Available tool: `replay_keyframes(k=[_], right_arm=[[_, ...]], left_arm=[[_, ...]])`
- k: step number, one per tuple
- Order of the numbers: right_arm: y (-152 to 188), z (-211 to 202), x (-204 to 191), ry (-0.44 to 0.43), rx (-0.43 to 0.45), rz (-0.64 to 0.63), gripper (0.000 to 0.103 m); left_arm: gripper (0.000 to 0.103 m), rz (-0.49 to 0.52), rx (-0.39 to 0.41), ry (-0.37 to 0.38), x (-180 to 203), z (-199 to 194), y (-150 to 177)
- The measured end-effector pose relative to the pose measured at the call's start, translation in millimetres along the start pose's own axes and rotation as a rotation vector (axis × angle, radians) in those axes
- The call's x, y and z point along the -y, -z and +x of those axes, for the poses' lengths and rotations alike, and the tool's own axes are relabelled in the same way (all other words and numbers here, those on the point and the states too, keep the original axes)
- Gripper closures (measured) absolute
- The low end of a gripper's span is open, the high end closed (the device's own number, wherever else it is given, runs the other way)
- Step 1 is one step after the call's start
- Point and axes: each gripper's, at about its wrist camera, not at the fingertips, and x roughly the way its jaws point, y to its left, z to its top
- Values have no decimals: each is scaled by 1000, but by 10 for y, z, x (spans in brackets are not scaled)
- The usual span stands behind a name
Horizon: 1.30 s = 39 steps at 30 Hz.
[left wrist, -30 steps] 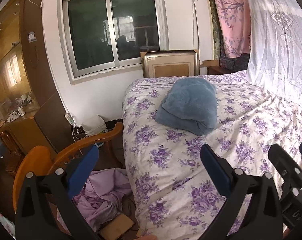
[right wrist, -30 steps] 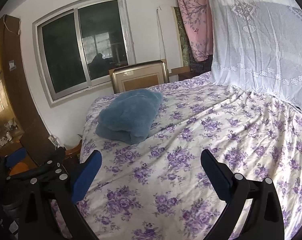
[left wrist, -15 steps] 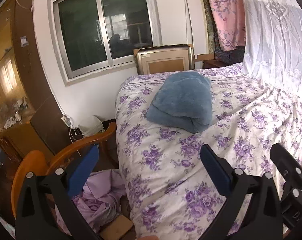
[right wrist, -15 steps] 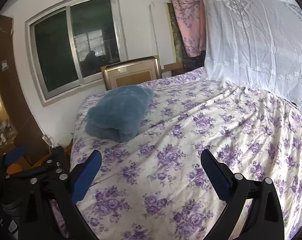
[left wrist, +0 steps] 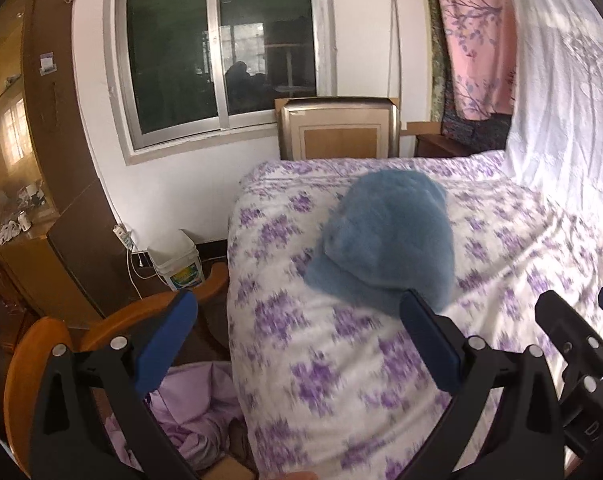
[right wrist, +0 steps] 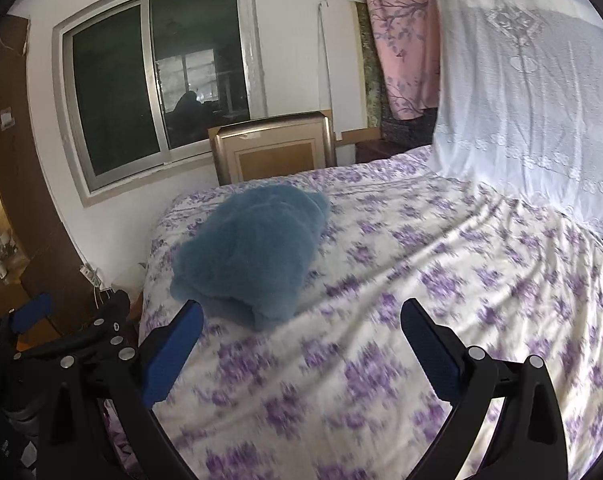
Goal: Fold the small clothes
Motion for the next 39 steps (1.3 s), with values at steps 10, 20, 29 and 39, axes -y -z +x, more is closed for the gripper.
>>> replay_keyframes(k=[10,20,29,39], right_arm=[[203,474,145,-47,-2,100,3],[246,482,201,-32,24,85,3],[222,418,208,-29,35,85,3],[219,415,205,-8,39,77,3]], left_arm=[[4,42,-51,-32,157,489,30],[4,35,-66,-42,207,476,135],[4,29,-53,-48,189,384,124],[4,30,-68,-37,207,419,115]])
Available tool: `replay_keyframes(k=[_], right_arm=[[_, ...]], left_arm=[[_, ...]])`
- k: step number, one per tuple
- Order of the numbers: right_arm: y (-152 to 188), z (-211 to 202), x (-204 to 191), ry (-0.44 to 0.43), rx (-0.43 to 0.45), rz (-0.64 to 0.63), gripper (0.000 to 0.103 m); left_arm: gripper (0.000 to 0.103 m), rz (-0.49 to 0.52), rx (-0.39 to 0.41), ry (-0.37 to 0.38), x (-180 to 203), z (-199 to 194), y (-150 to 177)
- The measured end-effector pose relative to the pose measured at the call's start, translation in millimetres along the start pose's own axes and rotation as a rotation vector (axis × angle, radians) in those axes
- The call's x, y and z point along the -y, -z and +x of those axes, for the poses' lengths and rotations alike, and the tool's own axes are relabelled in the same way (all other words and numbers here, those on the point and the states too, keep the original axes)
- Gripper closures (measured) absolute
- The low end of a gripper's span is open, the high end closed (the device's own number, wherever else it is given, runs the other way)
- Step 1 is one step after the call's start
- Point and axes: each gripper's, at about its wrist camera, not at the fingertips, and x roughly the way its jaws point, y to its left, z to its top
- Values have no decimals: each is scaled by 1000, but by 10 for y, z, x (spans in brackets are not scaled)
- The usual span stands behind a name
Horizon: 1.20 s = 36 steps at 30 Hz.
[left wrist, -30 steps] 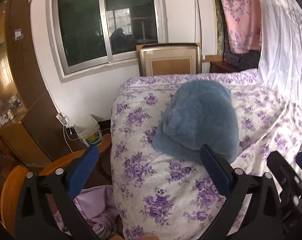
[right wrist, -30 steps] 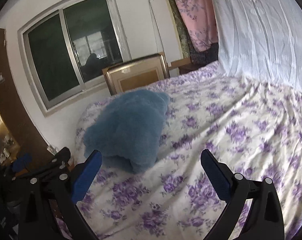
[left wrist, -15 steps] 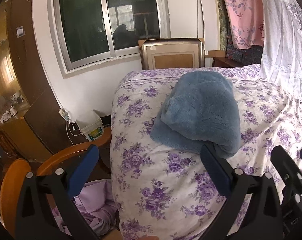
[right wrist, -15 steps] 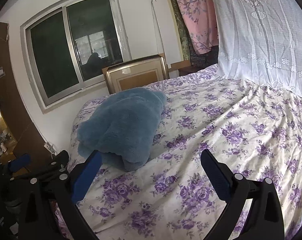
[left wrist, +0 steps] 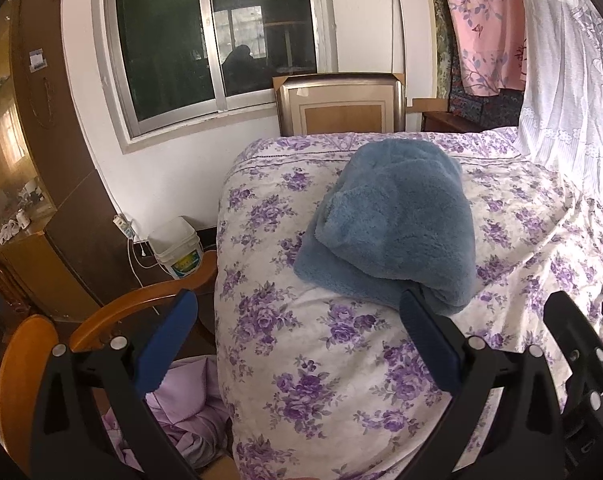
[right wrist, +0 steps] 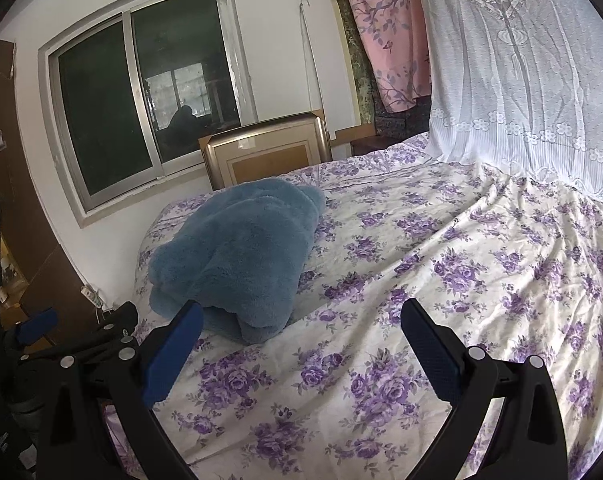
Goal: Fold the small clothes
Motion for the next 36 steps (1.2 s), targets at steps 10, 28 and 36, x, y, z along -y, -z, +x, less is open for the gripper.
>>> replay_keyframes(k=[10,28,36], right_arm=[[-4,3,16,2,1,2,3],[-18,0,25,7,3,1,3],[-37,2,26,7,9,6,3]], left_arm=[[4,6,17,-7,6,-4,-10],[4,18,22,-14,20,-15,-41],[5,13,42,-17,40,-59,-34]])
